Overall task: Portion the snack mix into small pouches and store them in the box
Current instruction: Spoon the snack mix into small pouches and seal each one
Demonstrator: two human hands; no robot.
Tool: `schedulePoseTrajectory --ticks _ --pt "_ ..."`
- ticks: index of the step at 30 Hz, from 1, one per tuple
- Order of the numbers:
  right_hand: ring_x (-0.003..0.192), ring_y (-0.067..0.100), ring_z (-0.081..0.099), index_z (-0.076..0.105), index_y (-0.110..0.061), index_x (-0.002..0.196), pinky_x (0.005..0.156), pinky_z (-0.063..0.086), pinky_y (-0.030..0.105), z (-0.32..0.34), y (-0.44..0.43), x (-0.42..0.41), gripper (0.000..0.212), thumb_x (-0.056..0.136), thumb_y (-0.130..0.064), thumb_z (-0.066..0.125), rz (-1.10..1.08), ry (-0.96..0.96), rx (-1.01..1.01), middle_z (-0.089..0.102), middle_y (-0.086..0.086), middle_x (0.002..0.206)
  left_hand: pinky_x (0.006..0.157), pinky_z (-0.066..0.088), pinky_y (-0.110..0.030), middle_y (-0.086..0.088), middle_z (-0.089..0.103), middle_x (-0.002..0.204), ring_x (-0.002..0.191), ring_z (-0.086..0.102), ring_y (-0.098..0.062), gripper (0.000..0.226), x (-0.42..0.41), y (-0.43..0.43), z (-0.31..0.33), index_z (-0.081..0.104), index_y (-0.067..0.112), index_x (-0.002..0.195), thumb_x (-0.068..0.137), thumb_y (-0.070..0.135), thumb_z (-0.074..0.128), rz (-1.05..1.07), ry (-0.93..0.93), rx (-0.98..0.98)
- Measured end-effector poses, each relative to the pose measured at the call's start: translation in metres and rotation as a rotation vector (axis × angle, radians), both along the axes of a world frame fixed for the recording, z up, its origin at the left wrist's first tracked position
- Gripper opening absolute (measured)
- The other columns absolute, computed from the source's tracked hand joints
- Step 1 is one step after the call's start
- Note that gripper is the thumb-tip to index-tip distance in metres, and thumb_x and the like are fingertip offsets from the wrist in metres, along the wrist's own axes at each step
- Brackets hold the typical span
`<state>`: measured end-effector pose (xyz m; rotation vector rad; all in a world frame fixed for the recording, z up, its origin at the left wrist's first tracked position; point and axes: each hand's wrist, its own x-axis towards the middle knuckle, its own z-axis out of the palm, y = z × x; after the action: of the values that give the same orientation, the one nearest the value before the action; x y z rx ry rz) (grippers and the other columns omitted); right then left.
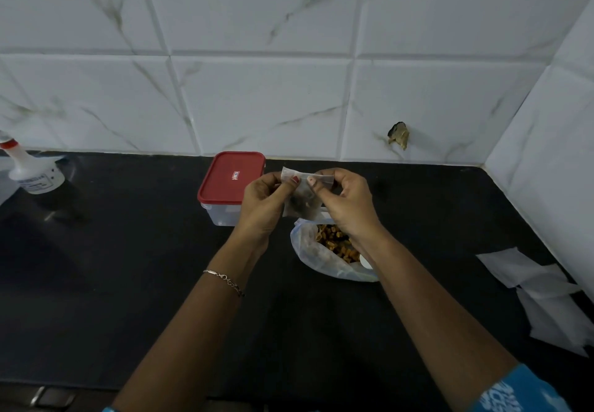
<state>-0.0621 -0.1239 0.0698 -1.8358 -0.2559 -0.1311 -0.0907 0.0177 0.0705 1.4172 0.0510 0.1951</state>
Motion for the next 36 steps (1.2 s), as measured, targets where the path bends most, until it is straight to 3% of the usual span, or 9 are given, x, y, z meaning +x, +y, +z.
schedulePoseTrajectory --ticks 5,11,16,20,24,26,28,31,36 --pt "0.092 0.011 0.065 0.07 -0.022 0.094 0.092 0.051 0.05 -0.001 0.002 0.003 0.008 0.088 -0.027 0.068 -0.056 -0.072 -0.087 0.069 -0.009 0.089 0.078 0.058 -0.028 -0.009 0.071 0.091 0.085 0.069 -0.016 0.01 -0.001 -0.002 -0.002 0.069 0.011 0.09 0.092 0.009 0.059 -0.031 0.003 -0.02" --pt "0.091 0.007 0.065 0.071 -0.016 0.097 0.078 0.054 0.022 -0.001 0.002 -0.005 0.011 0.088 -0.021 0.069 -0.022 0.02 0.06 0.07 -0.005 0.093 0.079 0.058 -0.03 -0.017 0.07 0.1 0.089 0.069 -0.02 0.008 0.0 -0.002 -0.004 0.068 0.009 0.094 0.091 0.009 0.061 -0.011 -0.015 0.016" --pt "0.088 0.007 0.067 0.072 -0.011 0.095 0.073 0.054 0.016 -0.005 0.005 -0.008 0.01 0.086 -0.015 0.071 0.021 0.054 0.135 0.071 -0.002 0.092 0.073 0.058 -0.027 -0.008 0.072 0.09 0.085 0.07 -0.016 0.007 -0.003 0.004 -0.009 0.069 0.012 0.09 0.088 0.009 0.064 -0.003 -0.001 0.033" --pt "0.087 0.01 0.068 0.072 -0.014 0.089 0.074 0.056 0.02 -0.015 0.016 -0.009 0.005 0.084 -0.016 0.073 0.014 0.086 0.141 0.071 0.0 0.088 0.07 0.056 -0.021 -0.001 0.074 0.085 0.084 0.071 -0.012 0.006 -0.011 0.018 -0.018 0.07 0.01 0.09 0.086 0.009 0.066 0.027 0.032 0.037" --pt "0.077 0.013 0.071 0.07 -0.002 0.089 0.07 0.058 0.024 -0.031 0.037 -0.015 0.011 0.082 -0.01 0.074 0.027 0.297 0.33 0.073 0.008 0.082 0.067 0.054 -0.025 -0.006 0.074 0.088 0.085 0.07 -0.018 0.004 -0.024 0.036 -0.038 0.071 0.011 0.086 0.085 0.014 0.07 0.158 0.127 0.027" --pt "0.082 0.02 0.073 0.071 -0.001 0.09 0.078 0.06 0.037 -0.045 0.049 -0.016 0.014 0.083 -0.012 0.075 0.06 0.428 0.395 0.074 0.013 0.086 0.068 0.054 -0.024 -0.006 0.073 0.088 0.084 0.07 -0.017 0.007 -0.033 0.046 -0.05 0.07 0.01 0.087 0.087 0.017 0.068 0.176 0.19 -0.011" --pt "0.088 0.023 0.073 0.072 -0.004 0.093 0.084 0.058 0.043 -0.06 0.061 -0.015 0.014 0.085 -0.016 0.073 0.066 0.504 0.335 0.075 0.01 0.09 0.067 0.052 -0.022 -0.004 0.073 0.086 0.081 0.07 -0.012 0.011 -0.041 0.058 -0.06 0.07 0.01 0.09 0.089 0.019 0.064 0.199 0.244 -0.038" --pt "0.088 0.021 0.072 0.07 -0.004 0.097 0.074 0.06 0.031 -0.073 0.078 -0.018 0.012 0.09 -0.013 0.066 0.091 0.628 0.301 0.074 0.011 0.095 0.066 0.051 -0.022 -0.001 0.072 0.087 0.077 0.069 -0.007 0.014 -0.05 0.074 -0.075 0.068 0.013 0.096 0.095 0.021 0.057 0.266 0.356 -0.017" --pt "0.082 0.017 0.072 0.068 -0.006 0.096 0.061 0.057 0.024 -0.092 0.109 -0.017 0.009 0.094 -0.01 0.059 0.166 0.796 0.233 0.073 0.01 0.095 0.077 0.055 -0.033 -0.008 0.069 0.105 0.097 0.067 -0.021 0.019 -0.053 0.104 -0.102 0.066 0.012 0.106 0.099 0.023 0.052 0.332 0.509 -0.005"
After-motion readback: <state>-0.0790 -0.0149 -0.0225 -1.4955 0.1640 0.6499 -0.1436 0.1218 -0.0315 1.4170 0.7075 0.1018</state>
